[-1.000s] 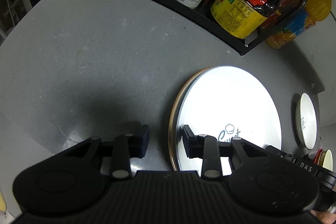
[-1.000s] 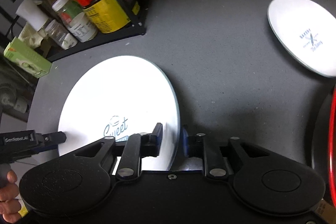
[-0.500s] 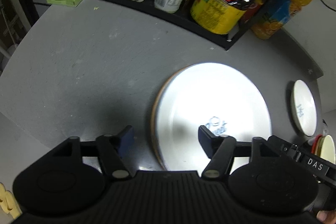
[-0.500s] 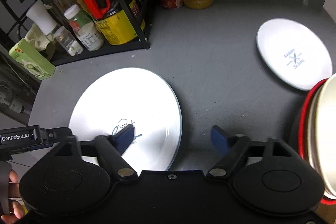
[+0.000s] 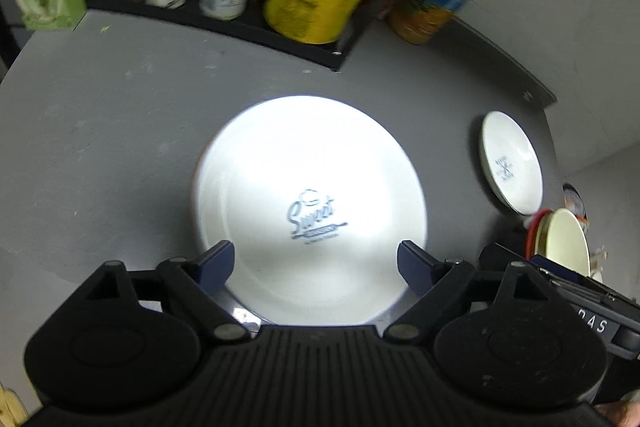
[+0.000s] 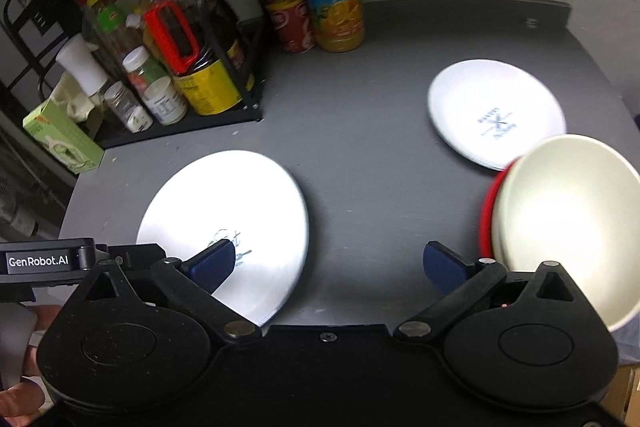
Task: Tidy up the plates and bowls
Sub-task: 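Move both tools over to the BAKERY plate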
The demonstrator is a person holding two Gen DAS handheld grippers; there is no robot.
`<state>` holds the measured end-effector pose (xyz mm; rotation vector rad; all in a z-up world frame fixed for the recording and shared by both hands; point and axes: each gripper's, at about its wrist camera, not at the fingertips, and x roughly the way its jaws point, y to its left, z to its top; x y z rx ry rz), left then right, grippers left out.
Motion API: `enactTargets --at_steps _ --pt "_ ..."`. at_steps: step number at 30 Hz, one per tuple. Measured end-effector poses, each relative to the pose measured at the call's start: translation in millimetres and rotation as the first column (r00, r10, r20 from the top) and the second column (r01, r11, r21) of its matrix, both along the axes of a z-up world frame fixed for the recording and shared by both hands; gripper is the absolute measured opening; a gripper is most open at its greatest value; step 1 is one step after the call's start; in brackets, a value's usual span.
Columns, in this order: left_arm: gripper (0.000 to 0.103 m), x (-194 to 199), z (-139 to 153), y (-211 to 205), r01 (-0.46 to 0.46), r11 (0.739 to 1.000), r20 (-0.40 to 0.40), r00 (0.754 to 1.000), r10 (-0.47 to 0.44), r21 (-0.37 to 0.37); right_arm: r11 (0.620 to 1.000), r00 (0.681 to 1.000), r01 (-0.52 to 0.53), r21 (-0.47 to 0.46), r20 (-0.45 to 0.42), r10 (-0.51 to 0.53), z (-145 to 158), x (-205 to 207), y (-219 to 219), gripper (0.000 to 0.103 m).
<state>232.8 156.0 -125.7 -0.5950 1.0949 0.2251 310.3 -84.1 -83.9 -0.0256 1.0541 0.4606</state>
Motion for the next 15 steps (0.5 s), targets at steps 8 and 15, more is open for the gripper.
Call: enactTargets --at_steps 8,15 --pt "0.093 13 21 -26 0.082 0.996 0.05 0.995 -0.083 0.023 0.997 0.997 0.071 0.002 0.042 -0.071 19 -4 -30 0.103" --pt "0.102 29 38 -51 0.156 0.987 0.096 0.982 -0.16 0.049 0.991 0.988 0.137 0.012 0.068 -0.137 28 -1 -55 0.103"
